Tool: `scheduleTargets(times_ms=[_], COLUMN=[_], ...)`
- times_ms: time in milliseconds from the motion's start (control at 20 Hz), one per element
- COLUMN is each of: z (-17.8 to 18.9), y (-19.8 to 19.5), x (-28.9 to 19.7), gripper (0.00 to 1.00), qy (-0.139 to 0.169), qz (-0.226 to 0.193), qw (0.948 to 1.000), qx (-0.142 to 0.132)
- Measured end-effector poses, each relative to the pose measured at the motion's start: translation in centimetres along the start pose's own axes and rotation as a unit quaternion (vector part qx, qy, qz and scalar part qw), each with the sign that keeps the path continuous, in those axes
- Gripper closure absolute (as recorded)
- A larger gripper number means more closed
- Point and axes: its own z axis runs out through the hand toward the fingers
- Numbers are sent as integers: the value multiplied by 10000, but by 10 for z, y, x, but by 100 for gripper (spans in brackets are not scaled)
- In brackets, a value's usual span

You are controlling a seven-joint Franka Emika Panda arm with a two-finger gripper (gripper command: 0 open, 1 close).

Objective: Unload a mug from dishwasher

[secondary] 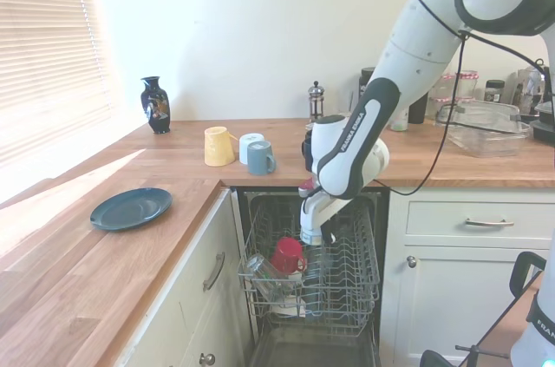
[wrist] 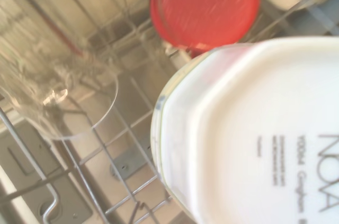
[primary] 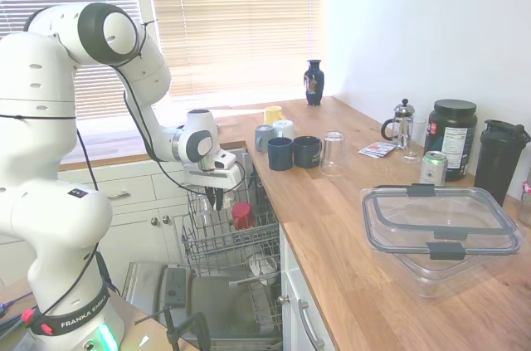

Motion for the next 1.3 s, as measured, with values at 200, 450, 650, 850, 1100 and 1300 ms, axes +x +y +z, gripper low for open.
scheduleTargets(times_ms=[200,450,650,850,1100,1300], z=[-43,-84,-99,-102,-100,-107], y=[11,40,71,97,128,144], x=[14,34,52,65,80,96], gripper=[100,100,100,100,100,100], qy=[109,193,197,180,97,47], qz=[113,413,588,761,986,1121], qw=[9999,9990,9981,9969,9951,9937], qx=[9,19,-28,-44,-77,-64])
